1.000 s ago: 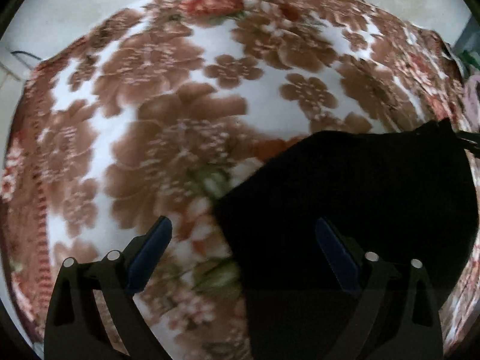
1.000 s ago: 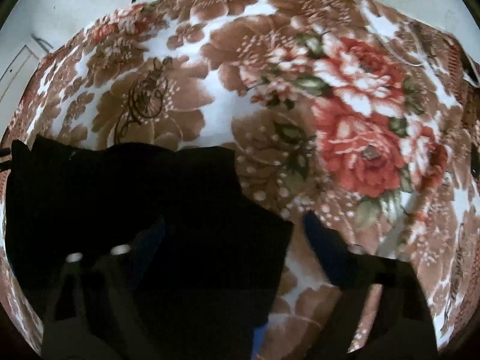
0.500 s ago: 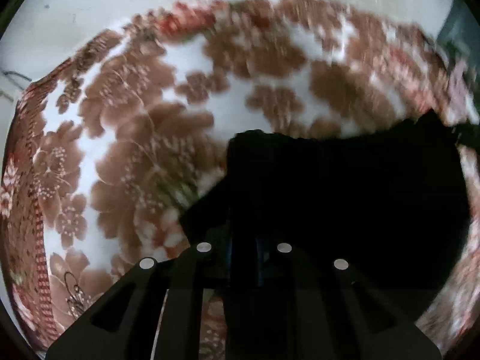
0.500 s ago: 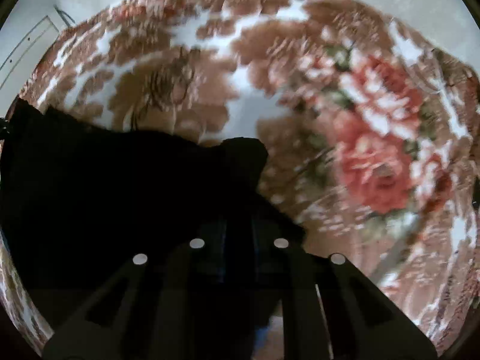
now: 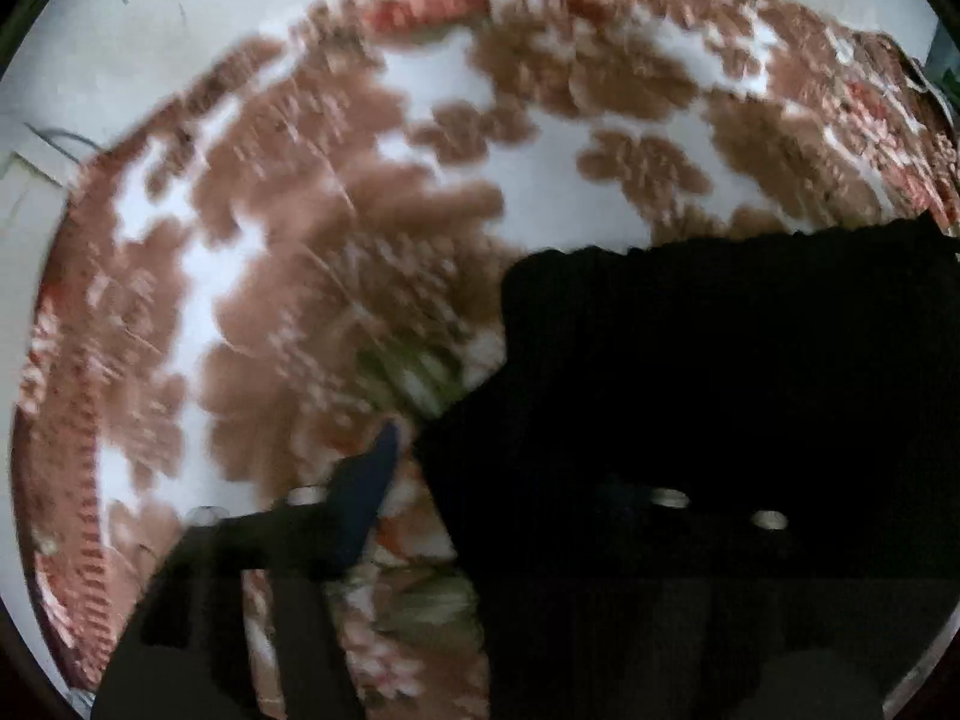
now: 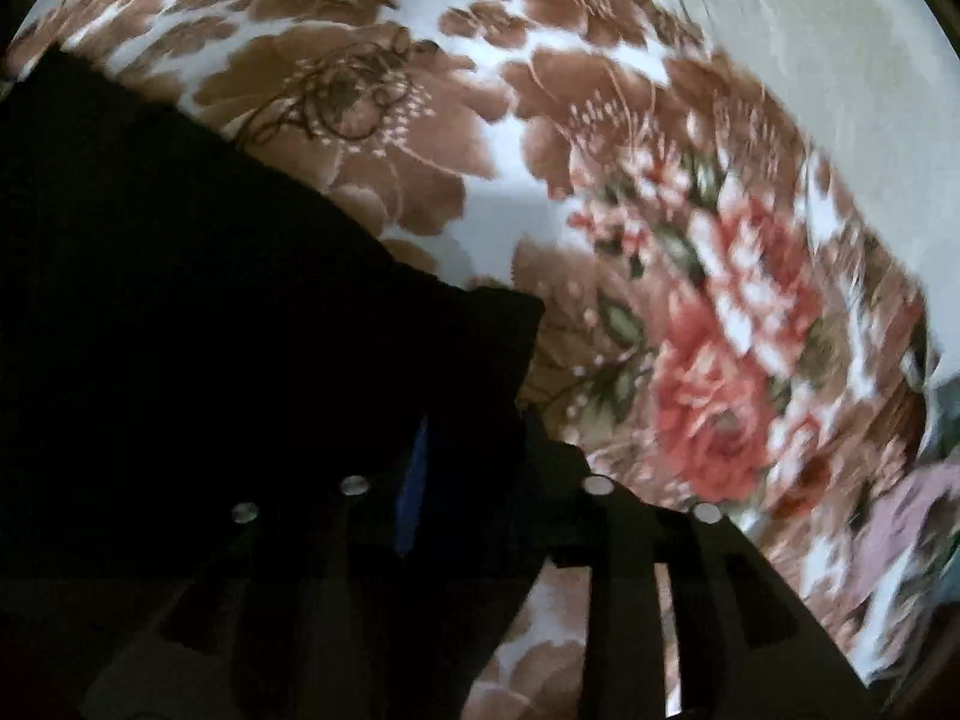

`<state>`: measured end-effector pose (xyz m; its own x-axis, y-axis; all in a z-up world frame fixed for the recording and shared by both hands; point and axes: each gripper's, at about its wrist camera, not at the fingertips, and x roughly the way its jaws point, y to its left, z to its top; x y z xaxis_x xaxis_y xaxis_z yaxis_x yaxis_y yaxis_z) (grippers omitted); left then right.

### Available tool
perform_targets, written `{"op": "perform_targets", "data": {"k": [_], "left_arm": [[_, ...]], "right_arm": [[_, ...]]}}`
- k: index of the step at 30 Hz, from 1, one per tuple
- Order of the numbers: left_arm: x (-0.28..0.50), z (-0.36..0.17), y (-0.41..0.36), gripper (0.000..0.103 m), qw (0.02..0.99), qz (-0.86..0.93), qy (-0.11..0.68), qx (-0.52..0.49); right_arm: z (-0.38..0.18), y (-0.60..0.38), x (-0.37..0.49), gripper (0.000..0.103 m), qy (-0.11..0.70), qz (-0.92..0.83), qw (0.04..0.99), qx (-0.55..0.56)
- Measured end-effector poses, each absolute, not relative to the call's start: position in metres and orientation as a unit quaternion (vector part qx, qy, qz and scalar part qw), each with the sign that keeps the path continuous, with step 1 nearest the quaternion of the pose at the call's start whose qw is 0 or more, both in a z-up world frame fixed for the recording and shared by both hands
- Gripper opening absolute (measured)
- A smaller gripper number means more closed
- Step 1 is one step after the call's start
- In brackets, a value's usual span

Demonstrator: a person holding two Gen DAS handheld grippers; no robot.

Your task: Fold large clothes

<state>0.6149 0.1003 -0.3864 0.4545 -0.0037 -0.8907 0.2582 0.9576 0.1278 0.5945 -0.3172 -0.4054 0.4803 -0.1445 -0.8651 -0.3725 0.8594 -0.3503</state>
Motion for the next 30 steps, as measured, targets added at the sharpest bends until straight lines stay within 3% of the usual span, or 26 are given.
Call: {"op": "perform_targets", "data": {"k": [1, 2, 4, 7, 10, 17, 30], "left_arm": [[0.611, -0.379, 0.101, 0.074, 0.849, -0.071, 0.507, 0.127], [0.606, -0.370, 0.101, 0.077, 0.855, -0.064, 0.497, 0.131], [0.587, -0.343, 0.095, 0.090, 0.875, -0.057, 0.460, 0.138], [0.566, -0.318, 0.074, 0.093, 0.891, -0.075, 0.434, 0.113], [0.550, -0.322, 0.038, 0.097, 0.896, -0.083, 0.428, 0.084], [0.554, -0.384, -0.033, 0.097, 0.876, -0.071, 0.470, 0.083], [0.564, -0.401, 0.087, 0.098, 0.864, 0.024, 0.483, 0.137]], "right_arm": [[-0.399, -0.317, 0.591, 0.062, 0.503, 0.063, 0.823, -0.255], [-0.390, -0.317, 0.586, 0.072, 0.499, 0.060, 0.830, -0.243], [-0.364, -0.312, 0.574, 0.079, 0.474, 0.058, 0.853, -0.210], [-0.337, -0.291, 0.556, 0.093, 0.447, 0.073, 0.876, -0.166], [-0.338, -0.258, 0.552, 0.093, 0.440, 0.089, 0.885, -0.125], [-0.386, -0.229, 0.574, 0.095, 0.463, 0.034, 0.881, -0.086], [-0.407, -0.355, 0.550, 0.098, 0.477, -0.050, 0.865, -0.148]]}}
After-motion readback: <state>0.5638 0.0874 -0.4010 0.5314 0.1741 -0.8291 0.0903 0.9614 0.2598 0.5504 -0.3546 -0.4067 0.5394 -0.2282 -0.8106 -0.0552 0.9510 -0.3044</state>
